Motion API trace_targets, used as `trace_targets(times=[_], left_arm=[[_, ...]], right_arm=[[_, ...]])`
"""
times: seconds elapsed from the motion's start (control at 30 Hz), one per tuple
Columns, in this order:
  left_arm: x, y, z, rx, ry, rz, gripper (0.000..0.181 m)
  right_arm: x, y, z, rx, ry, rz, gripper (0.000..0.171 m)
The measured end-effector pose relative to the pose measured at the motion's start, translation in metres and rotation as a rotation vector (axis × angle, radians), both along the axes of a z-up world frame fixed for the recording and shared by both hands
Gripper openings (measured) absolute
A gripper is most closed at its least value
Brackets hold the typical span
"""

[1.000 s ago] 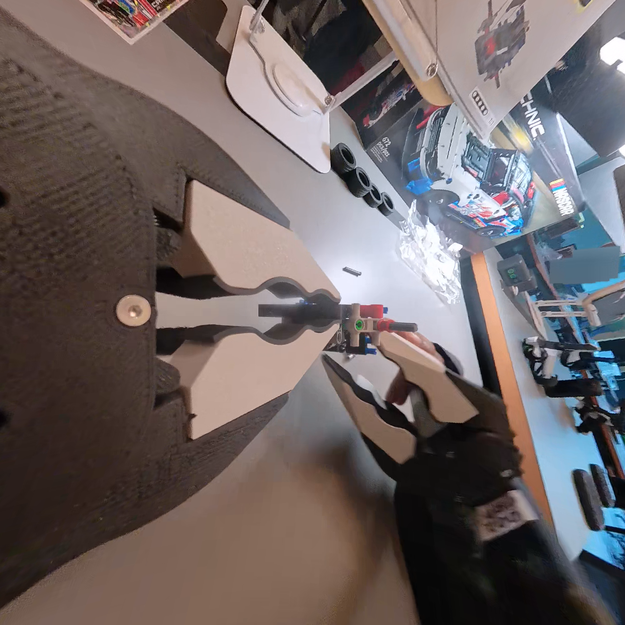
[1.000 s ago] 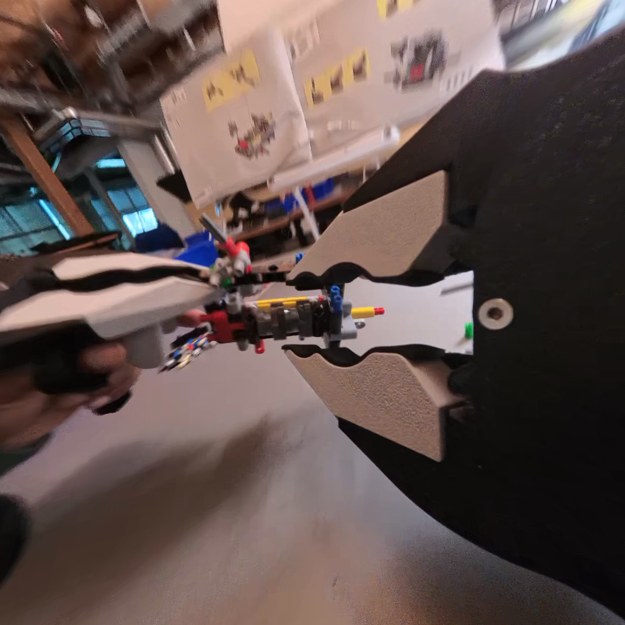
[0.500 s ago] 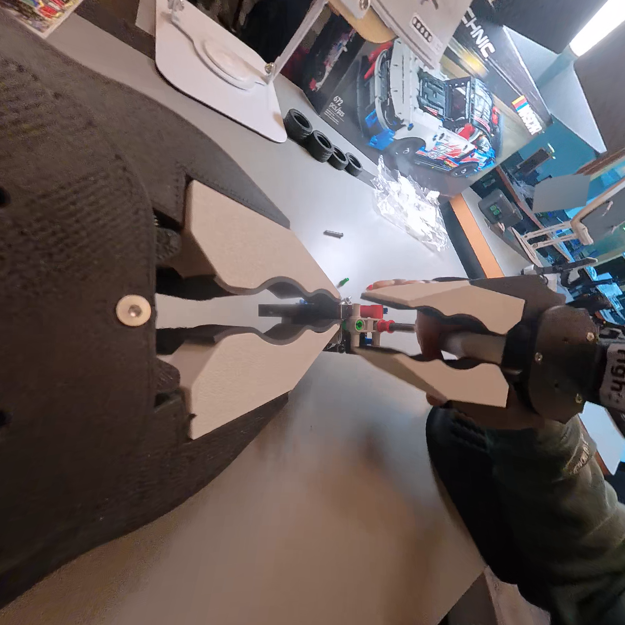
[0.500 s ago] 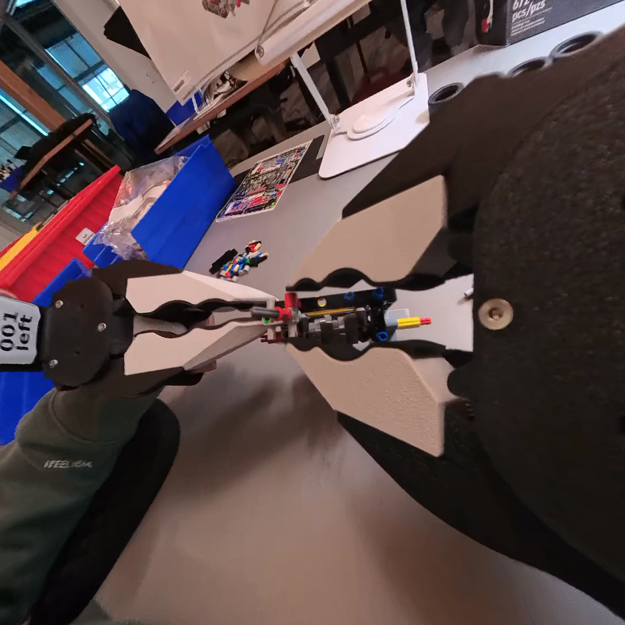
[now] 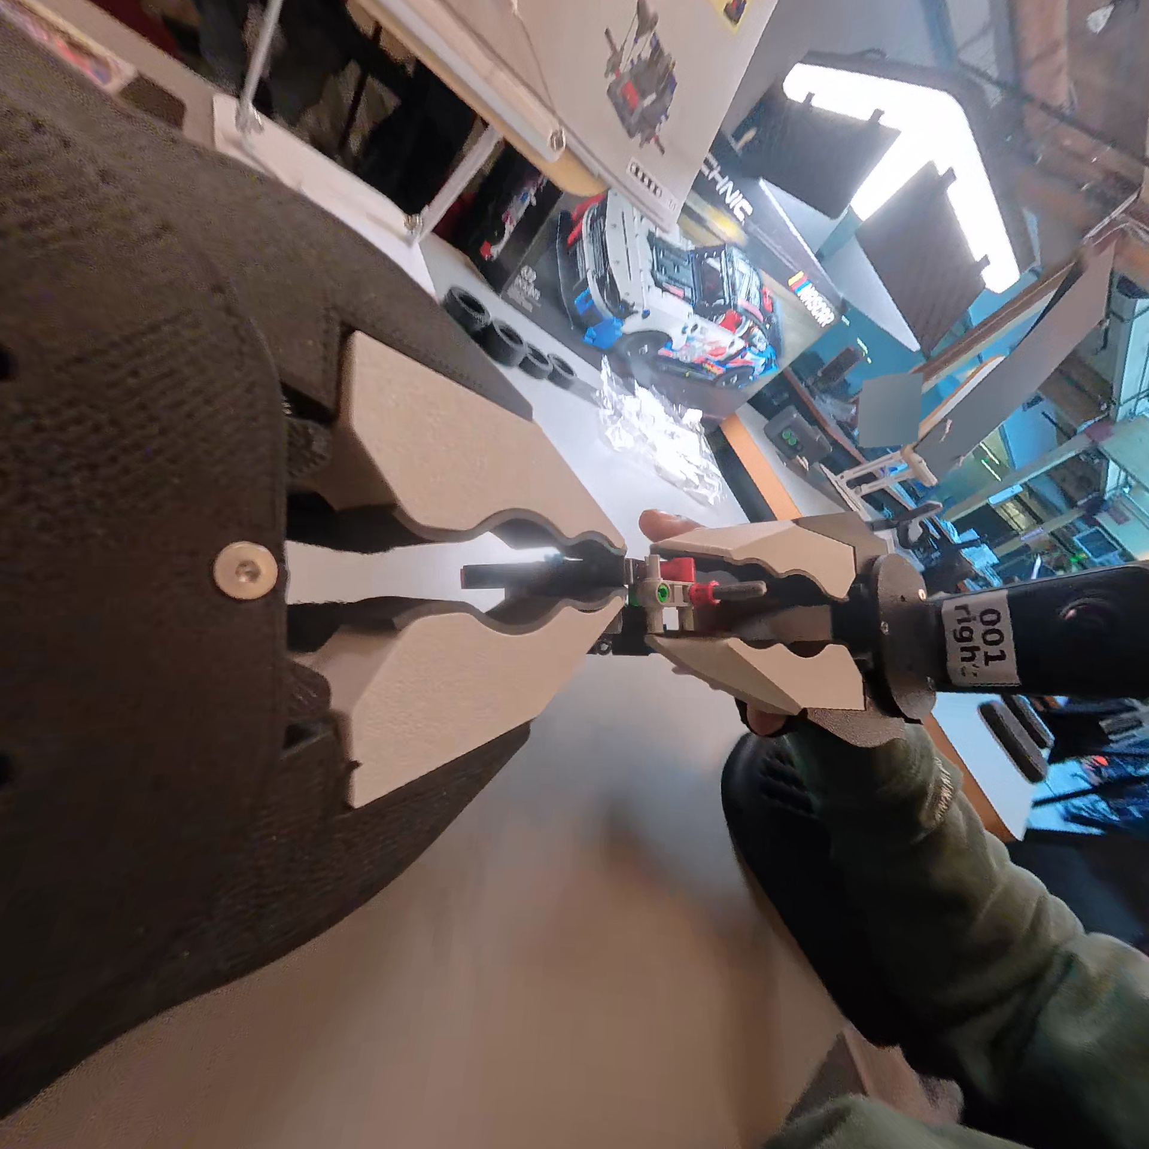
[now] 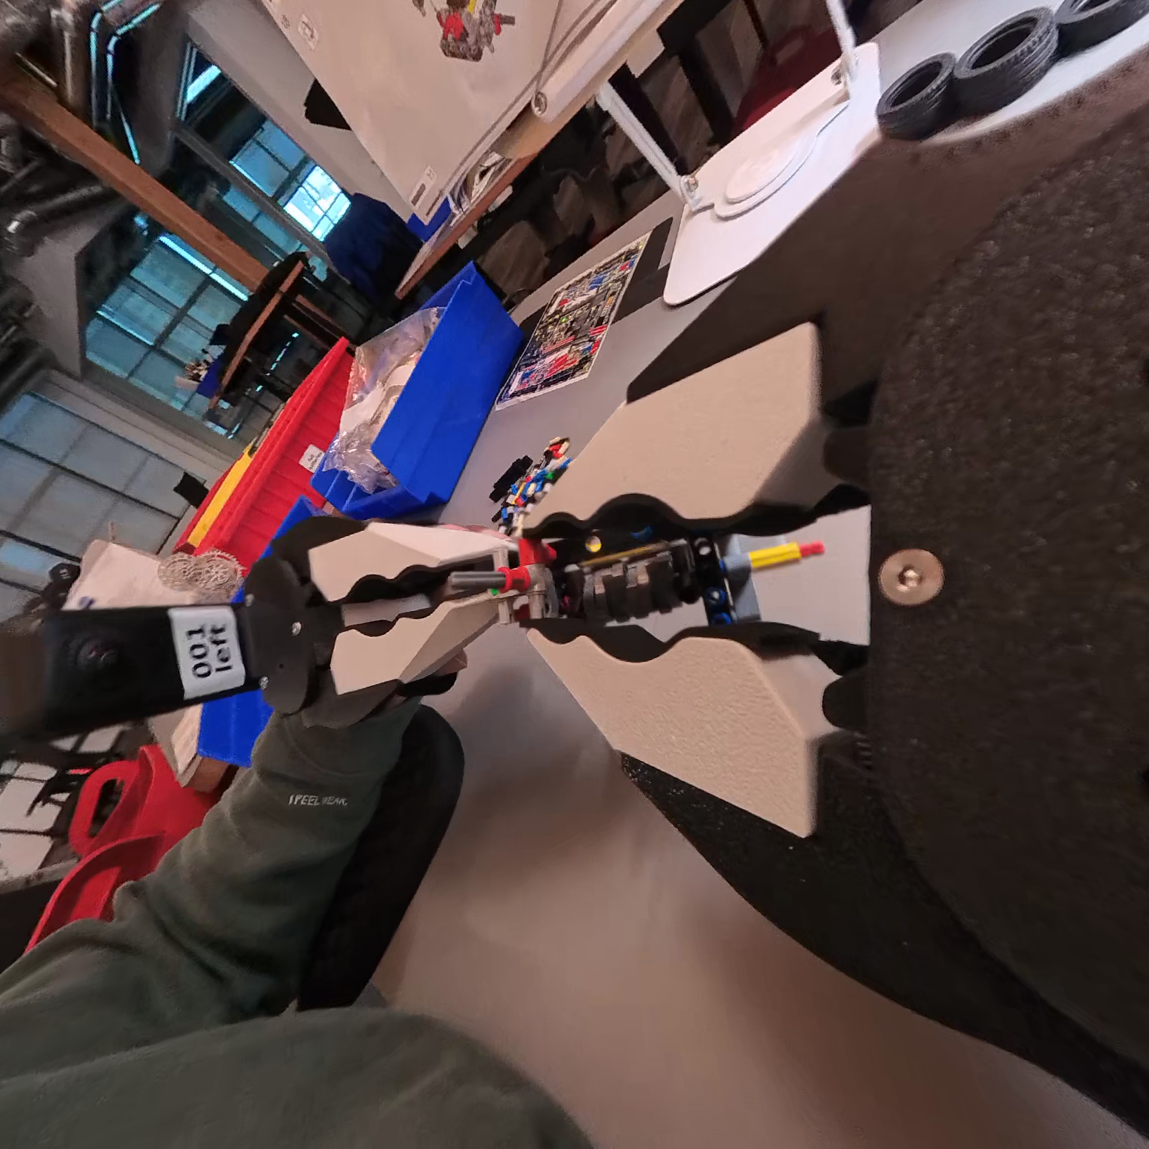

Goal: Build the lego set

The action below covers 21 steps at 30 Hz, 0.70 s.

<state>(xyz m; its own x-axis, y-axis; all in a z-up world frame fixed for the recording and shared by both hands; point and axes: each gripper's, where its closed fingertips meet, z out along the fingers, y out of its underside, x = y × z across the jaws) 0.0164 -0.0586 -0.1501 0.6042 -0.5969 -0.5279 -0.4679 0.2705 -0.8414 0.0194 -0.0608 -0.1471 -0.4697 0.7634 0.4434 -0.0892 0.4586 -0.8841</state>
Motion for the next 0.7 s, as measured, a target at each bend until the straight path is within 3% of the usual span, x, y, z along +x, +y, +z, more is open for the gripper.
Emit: trace_targets(times=[0.2,0.43,0.7], left_arm=[[-0.015,0.008,0.004,0.117,0.153,0.139,0.006],[-0.027,0.018,-0.003,0.237,0.358,0.27,0.005],[-0.029,0.015,0.001,0.182,0.226,0.217,0.005]], right_arm=[[0.002,0.012,0.013,0.067,0.035,-0.077,0.041],[-0.007,0.016,0.009,0.19,0.092,-0.185,0.004],[-0.003,0.029,0.008,-0.066,0.024,-0.121,0.002]])
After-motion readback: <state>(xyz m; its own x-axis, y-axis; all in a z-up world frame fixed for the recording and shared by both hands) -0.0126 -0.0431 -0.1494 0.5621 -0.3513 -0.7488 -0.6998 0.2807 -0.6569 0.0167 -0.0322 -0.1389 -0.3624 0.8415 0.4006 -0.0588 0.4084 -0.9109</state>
